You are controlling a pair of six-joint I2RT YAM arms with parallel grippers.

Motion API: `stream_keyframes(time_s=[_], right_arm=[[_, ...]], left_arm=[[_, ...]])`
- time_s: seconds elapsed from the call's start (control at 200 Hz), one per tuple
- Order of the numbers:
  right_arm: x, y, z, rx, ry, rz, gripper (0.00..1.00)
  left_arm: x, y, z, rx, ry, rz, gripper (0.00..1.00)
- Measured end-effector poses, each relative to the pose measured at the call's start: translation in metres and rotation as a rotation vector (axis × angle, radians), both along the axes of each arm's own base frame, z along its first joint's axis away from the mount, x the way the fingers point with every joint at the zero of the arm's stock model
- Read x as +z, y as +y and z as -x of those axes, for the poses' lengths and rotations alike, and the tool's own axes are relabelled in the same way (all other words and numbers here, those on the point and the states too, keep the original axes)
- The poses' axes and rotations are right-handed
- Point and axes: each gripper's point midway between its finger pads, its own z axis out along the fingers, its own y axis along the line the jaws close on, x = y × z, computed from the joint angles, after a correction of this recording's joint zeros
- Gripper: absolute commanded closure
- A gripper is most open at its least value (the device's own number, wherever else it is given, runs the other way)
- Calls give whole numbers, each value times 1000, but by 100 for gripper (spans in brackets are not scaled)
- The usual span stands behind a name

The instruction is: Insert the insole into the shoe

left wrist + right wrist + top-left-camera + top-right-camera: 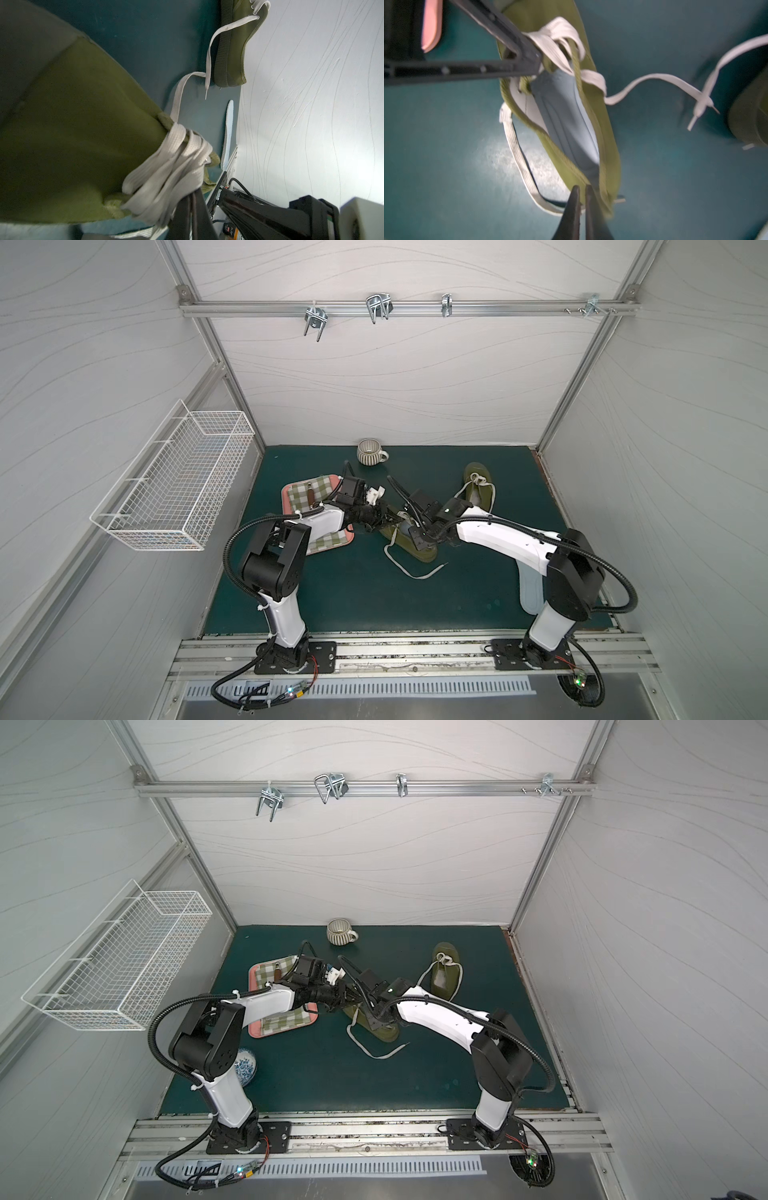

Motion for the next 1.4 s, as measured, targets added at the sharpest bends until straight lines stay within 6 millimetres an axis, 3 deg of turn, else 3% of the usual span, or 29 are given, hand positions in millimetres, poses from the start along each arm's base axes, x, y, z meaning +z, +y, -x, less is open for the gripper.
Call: stream_keyframes(time_s=[0.225,0.585,0.845,1.12,1.275,1.4], right_arm=[[-69,-7,-16,-77,85,23,95],[-41,25,-17,-38,-20,-47,93],[-63,11,-38,-141,-26,-81,94],[-52,14,-43,-155,-84,-103,92],[-67,15,-49,-197,-55,-129,93],[-60,22,-45,-175,-73,-139,90]], left_arm=[[0,1,0,1,4,11,100],[-5,8,2,18,17,46,100],[-8,9,3,23,16,60,100],[-14,10,6,40,21,74,100],[-15,10,5,40,22,77,100],[-15,10,5,40,22,77,100]])
